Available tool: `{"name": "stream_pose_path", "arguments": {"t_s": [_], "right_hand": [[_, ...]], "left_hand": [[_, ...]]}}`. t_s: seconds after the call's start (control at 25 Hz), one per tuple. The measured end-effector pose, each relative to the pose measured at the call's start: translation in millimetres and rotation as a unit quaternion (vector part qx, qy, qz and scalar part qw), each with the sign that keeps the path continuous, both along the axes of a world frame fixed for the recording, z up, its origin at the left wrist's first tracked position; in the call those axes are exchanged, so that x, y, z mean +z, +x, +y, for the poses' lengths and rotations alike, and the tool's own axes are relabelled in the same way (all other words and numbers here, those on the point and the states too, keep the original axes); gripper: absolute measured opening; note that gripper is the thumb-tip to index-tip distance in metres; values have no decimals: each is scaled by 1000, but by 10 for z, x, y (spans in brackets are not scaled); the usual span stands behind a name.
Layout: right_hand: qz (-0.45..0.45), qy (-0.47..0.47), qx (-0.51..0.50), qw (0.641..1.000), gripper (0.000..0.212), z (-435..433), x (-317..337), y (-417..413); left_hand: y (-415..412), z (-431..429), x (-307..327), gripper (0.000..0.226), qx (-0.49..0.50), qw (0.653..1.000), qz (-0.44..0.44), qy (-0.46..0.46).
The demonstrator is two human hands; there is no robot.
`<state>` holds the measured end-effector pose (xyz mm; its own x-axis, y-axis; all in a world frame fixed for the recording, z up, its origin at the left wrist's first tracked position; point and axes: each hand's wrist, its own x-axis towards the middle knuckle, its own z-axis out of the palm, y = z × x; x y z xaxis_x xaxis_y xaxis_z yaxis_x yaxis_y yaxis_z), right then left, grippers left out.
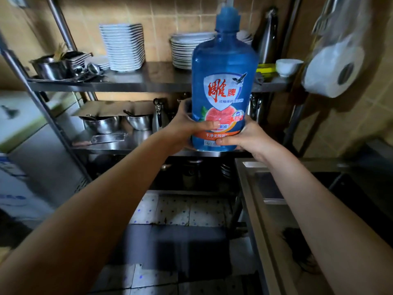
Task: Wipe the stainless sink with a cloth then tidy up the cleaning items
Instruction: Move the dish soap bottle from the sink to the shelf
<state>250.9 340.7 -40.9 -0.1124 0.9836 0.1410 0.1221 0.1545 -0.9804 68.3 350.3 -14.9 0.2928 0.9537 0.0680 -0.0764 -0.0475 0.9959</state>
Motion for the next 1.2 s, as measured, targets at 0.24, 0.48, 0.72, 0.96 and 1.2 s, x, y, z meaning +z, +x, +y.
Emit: {"name": "stream_pose_path", "arguments": {"t_s": [0.24, 0.48, 0.72, 0.96, 1.2], "right_hand": [[5, -6, -1, 1000, 78, 573, -2, 113], [1, 0, -22, 1000, 69, 1232, 10, 40], [-19, -16, -57, 998, 63, 1958, 77, -144], [-37, -29, -93, 995, 61, 2607, 168, -186], [-41, -43, -102, 993, 52, 3201, 250, -41]], "left_hand": [[120, 546, 28, 86, 9, 1000, 21, -18], [71, 1319, 34, 84, -7, 999, 48, -1], [-115, 2188, 60, 82, -54, 998, 38, -13], [-177, 2917, 147, 70, -80, 996, 43, 9], [-60, 3562, 308, 84, -65, 993, 95, 27]]}}
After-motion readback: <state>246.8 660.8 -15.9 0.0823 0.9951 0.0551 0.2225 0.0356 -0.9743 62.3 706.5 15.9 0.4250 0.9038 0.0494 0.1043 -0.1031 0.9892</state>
